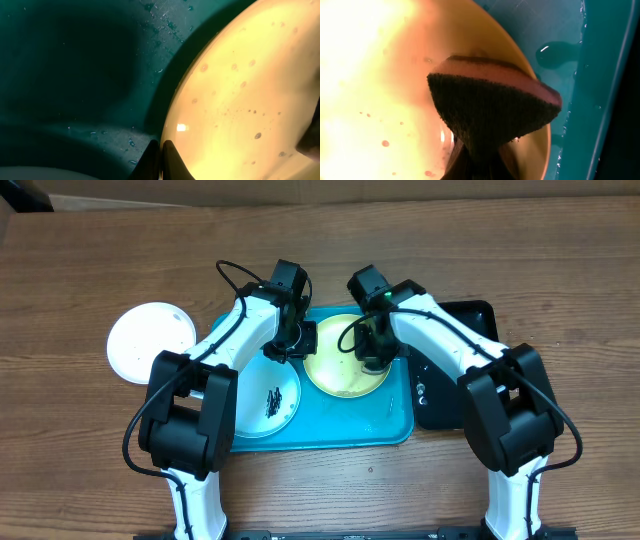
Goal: Clean dirty plates on tray and stack at the side
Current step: 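Scrub the yellow-rimmed plate with the sponge in the right gripper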
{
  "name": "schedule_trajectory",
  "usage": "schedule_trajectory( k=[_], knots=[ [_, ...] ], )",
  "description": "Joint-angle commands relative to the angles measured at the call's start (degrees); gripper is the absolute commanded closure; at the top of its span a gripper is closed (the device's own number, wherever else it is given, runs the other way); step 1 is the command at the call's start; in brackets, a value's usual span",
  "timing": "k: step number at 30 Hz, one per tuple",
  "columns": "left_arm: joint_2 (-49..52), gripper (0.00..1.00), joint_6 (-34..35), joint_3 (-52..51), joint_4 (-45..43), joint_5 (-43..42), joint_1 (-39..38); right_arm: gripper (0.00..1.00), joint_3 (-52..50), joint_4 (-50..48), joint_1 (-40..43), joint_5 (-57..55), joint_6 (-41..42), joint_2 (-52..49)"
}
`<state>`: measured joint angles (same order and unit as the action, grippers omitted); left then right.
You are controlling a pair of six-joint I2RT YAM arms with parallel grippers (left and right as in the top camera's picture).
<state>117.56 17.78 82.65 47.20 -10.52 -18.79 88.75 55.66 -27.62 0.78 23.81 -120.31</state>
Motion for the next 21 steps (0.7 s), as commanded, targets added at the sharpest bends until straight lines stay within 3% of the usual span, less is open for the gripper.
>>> schedule_trajectory(
  k=[1,11,21],
  knots=[
    [0.0,0.96,-1.5,0.1,0.6,0.0,-0.4,0.96,-0.3,-1.0,1.9,5.4,0.2,-0.4],
    [0.0,0.96,-1.5,0.1,0.5,0.0,-0.4,0.96,-8.2,-7.7,2.2,18.5,-2.7,-0.4],
    [0.0,0.96,-1.5,0.1,0.5,0.0,-0.4,0.96,-8.4,-14.1,0.0,35.1,-5.9,-0.4]
  ],
)
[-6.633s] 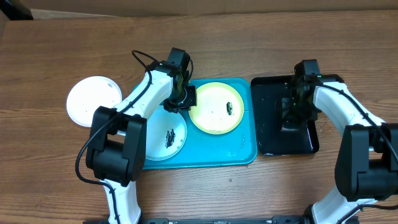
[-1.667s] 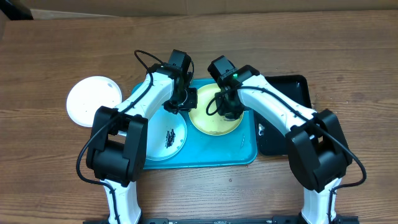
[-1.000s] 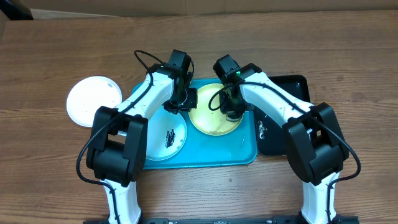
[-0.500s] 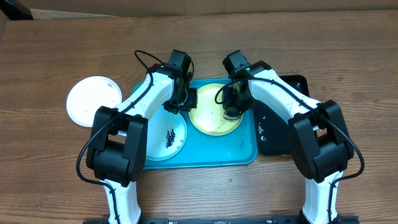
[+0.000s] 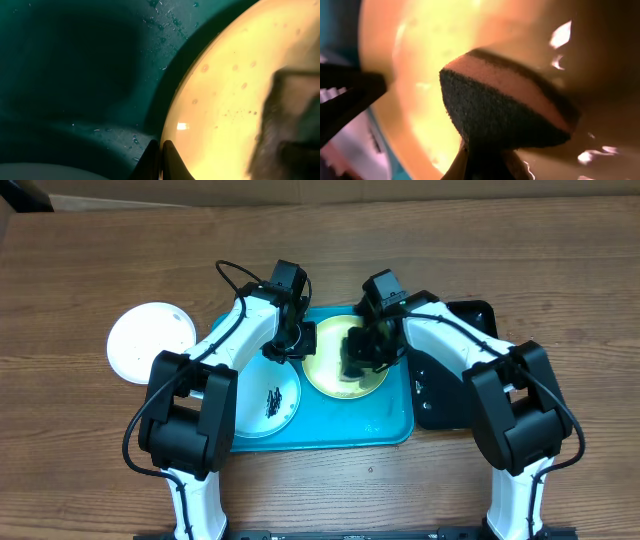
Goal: Clean dirty plates on tray and stack at the side
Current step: 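Scrub the yellow-rimmed plate with the sponge in the right gripper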
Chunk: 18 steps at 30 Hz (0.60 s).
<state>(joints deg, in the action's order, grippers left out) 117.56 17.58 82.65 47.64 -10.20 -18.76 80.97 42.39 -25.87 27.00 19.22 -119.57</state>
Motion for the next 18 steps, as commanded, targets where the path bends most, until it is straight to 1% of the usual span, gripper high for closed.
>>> schedule_trajectory(
  k=[1,3,6,8,12,14,18],
  knots=[
    [0.0,0.96,-1.3,0.1,0.1,-0.3,-0.4,0.96,-0.2,-1.0,-1.7,10.3,-1.8,-1.2],
    [0.0,0.96,-1.3,0.1,0.1,-0.3,-0.4,0.96,1.6,-0.7,-1.1,12.7,-3.5,-1.1],
    [0.0,0.96,-1.3,0.1,0.1,-0.3,-0.4,0.96,5.1,1.6,0.7,13.1,-4.7,-0.2],
    [0.0,0.96,-1.3,0.1,0.1,-0.3,-0.4,0.96,7.7,4.2,2.4,13.2,-5.0,0.9],
    [0.0,0.96,-1.3,0.1,0.1,-0.3,-0.4,0.96,12.0,12.1,6.9,12.6,-9.9,5.1],
    [0.0,0.96,-1.3,0.1,0.1,-0.3,-0.4,0.96,12.8,16.6,9.6,9.1,-11.0,7.5],
    [0.0,0.96,-1.3,0.1,0.1,-0.3,-0.4,0.96,12.8,24.5,14.8,-4.0,-11.0,10.9]
  ],
)
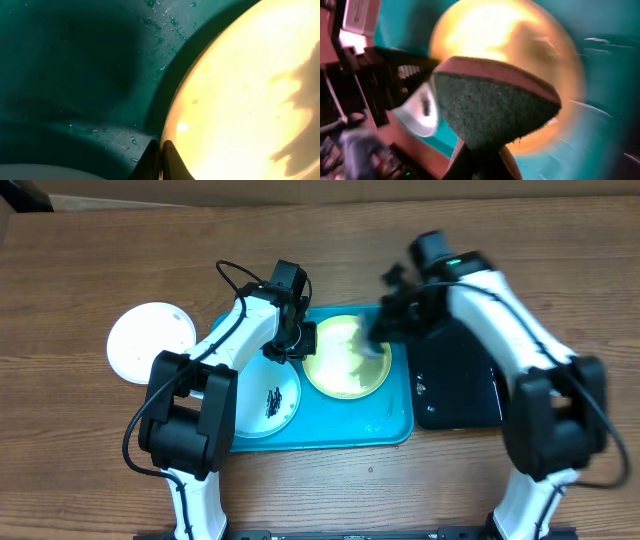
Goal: Clean dirty plates on tray and stack at the side
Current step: 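Scrub the yellow-rimmed plate with the sponge in the right gripper, then drop the sponge in the black tray and raise the right gripper away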
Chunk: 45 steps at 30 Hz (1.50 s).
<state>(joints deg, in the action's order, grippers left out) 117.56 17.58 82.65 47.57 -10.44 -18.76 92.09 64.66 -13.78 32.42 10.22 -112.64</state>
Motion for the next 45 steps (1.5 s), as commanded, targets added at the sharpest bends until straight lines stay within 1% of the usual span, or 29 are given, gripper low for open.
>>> schedule_trajectory(
  k=[1,5,8,15,18,21,23,24,26,27,28,33,36,40,42,45],
  knots=[
    [0.0,0.96,-1.3,0.1,0.2,-0.1,-0.4,0.96,1.7,4.0,3.8,-12.6,-1.9,4.1],
    [0.0,0.96,-1.3,0.1,0.2,-0.1,-0.4,0.96,0.5,9.2,7.6,-29.7,-1.0,4.1],
    [0.0,0.96,-1.3,0.1,0.2,-0.1,-0.4,0.96,-2.6,8.4,8.2,-36.9,-0.9,4.1],
    [0.0,0.96,-1.3,0.1,0.2,-0.1,-0.4,0.96,-13.3,-1.0,8.2,-46.5,-1.6,4.1],
    [0.0,0.96,-1.3,0.1,0.2,-0.1,-0.4,0.96,-15.9,-4.4,8.3,-46.7,-3.0,4.1],
    [0.0,0.96,-1.3,0.1,0.2,-0.1,-0.4,0.96,-16.4,-5.7,8.3,-45.8,-3.1,4.1],
    [0.0,0.96,-1.3,0.1,0.2,-0.1,-0.4,0.91,-16.4,-6.0,8.3,-45.6,-3.0,4.1],
    [0.0,0.96,-1.3,0.1,0.2,-0.1,-0.4,0.82,-16.4,-5.9,8.3,-45.1,-3.0,4.1],
    [0.0,0.96,-1.3,0.1,0.2,-0.1,-0.4,0.5,-16.4,-5.9,8.3,-44.1,-3.0,4.1],
    [0.0,0.96,-1.3,0.1,0.2,-0.1,-0.4,0.38,-16.3,-5.7,8.3,-43.7,-3.0,4.1],
    [0.0,0.96,-1.3,0.1,0.2,-0.1,-0.4,0.34,-16.1,-5.4,8.3,-43.7,-3.0,4.1],
    [0.0,0.96,-1.3,0.1,0.1,-0.1,-0.4,0.34,-11.1,-3.7,9.1,-44.0,-3.0,4.1],
    [0.0,0.93,-1.2,0.1,0.1,-0.1,-0.4,0.34,-6.4,-2.3,10.7,-44.0,-2.6,4.1],
    [0.0,0.88,-0.6,0.1,-0.2,-0.1,-0.5,0.34,-0.3,-0.9,15.4,-43.9,-1.2,4.1],
    [0.0,0.85,-0.6,0.1,-0.4,-0.1,-0.5,0.32,0.6,-1.3,18.6,-43.9,-1.0,4.1],
    [0.1,0.83,-0.6,0.0,-1.0,-0.1,-0.7,0.28,0.5,-1.9,24.2,-43.7,-0.9,4.0]
  ],
)
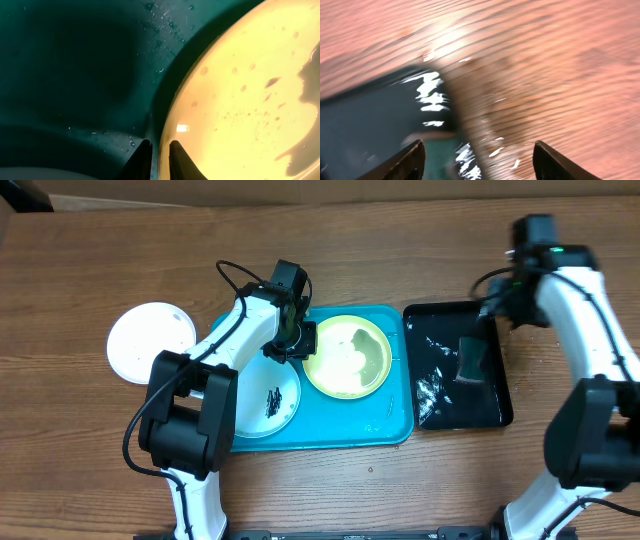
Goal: Clean dirty plates on tray and stack at the side
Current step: 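Drop the sponge in the black tray and raise the right gripper away, then lift the yellow-rimmed plate with the left gripper and swing it leftward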
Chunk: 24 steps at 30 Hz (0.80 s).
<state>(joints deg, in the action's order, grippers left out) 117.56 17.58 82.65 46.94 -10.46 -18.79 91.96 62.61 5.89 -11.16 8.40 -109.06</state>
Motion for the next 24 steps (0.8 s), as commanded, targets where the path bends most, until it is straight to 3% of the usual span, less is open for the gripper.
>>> schedule_trajectory(
  k=[1,4,6,18,24],
  knots=[
    [0.1,0.83,-0.6,-0.1,-0.5,-0.1,-0.8,0.27,0.6,0.2,6.2,0.2,1.0,0.3],
    [0.1,0.83,-0.6,-0.1,-0.8,0.3,-1.3,0.17,0.6,0.0,11.2,0.8,1.0,0.0],
    [0.1,0.84,-0.6,-0.1,-0.9,0.8,-1.7,0.0,0.6,0.1,13.7,1.0,1.7,-0.3],
    [0.3,0.77,2.4,-0.4,-1.6,4.3,-3.5,0.0,0.6,-2.8,19.0,0.9,2.1,-0.3],
    [0.3,0.85,2.4,-0.8,-1.3,7.3,-3.9,0.0,0.6,-2.8,19.0,0.9,2.1,-0.3]
  ],
)
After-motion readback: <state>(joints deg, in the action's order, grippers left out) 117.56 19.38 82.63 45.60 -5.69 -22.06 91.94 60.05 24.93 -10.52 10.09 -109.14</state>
